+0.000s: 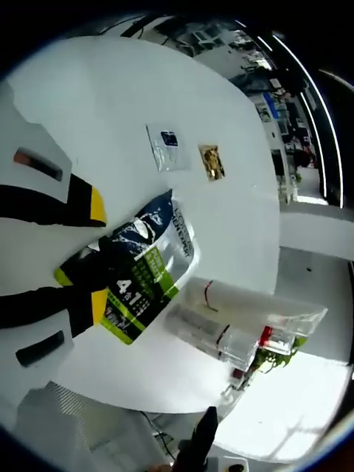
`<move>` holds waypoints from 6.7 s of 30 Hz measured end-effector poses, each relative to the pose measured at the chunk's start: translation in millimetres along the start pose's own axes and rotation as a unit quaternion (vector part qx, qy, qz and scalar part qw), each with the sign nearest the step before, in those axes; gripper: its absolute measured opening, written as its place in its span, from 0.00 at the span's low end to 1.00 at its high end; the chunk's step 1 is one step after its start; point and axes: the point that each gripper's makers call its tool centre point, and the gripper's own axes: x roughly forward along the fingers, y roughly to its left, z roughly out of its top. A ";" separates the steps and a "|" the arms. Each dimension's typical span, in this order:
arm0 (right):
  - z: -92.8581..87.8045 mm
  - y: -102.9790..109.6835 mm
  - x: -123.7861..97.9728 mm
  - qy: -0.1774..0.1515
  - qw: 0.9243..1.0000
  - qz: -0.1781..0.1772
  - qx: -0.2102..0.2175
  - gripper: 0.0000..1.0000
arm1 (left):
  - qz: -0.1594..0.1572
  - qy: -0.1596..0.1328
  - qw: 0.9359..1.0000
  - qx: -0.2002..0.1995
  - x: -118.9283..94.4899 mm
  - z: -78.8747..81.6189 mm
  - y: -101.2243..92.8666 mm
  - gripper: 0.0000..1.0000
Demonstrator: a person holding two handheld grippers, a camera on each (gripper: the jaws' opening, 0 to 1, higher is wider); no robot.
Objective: Arrange the skincare products in the storage area until every visible bottle or jar stands upright without overlapping.
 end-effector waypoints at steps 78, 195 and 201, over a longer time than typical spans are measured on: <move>5.2 -42.6 -47.9 0.068 0.986 -0.056 -0.140 0.95 | -0.040 0.061 0.994 0.077 -16.8 -1.6 -13.2 0.67; -26.1 -46.1 -56.0 0.141 0.980 -0.034 -0.134 0.94 | 0.083 0.088 0.989 -0.090 -12.2 43.3 90.4 0.71; -26.2 -48.6 -55.9 0.142 0.981 -0.038 -0.130 0.94 | 0.086 0.104 0.987 -0.090 4.1 43.3 101.5 0.68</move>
